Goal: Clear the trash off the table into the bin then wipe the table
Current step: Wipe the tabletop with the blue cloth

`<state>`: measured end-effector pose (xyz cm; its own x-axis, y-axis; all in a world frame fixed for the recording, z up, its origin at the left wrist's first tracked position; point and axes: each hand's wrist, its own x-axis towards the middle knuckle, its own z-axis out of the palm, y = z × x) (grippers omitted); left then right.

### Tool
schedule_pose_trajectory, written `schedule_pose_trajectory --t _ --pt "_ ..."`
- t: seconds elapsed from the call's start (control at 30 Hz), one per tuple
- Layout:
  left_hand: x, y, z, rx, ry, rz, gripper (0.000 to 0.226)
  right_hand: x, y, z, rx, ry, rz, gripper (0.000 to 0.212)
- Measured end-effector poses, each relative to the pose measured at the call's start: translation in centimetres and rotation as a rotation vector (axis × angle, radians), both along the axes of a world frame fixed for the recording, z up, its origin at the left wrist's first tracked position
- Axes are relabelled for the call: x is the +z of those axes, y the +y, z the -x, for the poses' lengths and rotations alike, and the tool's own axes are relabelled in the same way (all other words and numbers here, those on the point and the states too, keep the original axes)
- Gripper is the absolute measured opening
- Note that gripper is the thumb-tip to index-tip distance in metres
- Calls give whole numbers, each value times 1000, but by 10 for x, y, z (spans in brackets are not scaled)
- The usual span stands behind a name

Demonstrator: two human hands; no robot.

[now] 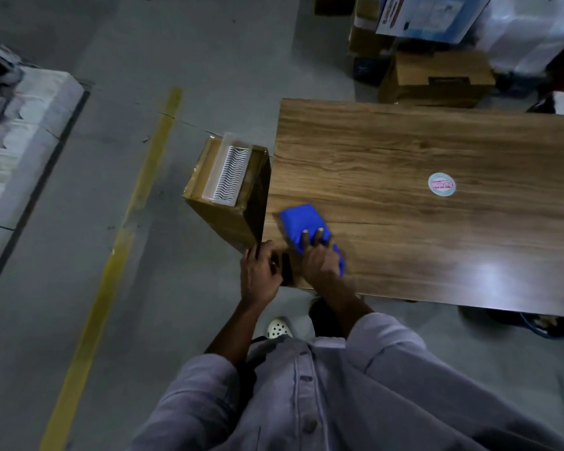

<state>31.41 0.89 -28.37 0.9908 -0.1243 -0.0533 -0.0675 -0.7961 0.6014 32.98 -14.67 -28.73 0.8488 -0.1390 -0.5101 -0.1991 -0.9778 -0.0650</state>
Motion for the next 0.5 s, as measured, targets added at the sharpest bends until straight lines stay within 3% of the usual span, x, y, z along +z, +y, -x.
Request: schedule_pose_trajectory --t 0.07,0.13,0.2,0.27,0.37,0.5 --pt "0 6 1 -89 38 -140 85 3 16 4 166 22 -5 66" --pt "0 11 4 -235 17 -315 104 4 18 13 273 -22 -193 53" --pt "1 12 9 -385 -23 -398 100 9 13 22 279 -73 -481 34" --pt "8 6 10 -473 78 -376 84 10 -3 30 228 -87 -651 21" --pt "27 -10 -7 -516 267 -374 61 38 -33 36 138 -185 -703 36" --pt "45 -31 -47 -455 -7 -273 69 54 -80 44 -146 -461 -742 49"
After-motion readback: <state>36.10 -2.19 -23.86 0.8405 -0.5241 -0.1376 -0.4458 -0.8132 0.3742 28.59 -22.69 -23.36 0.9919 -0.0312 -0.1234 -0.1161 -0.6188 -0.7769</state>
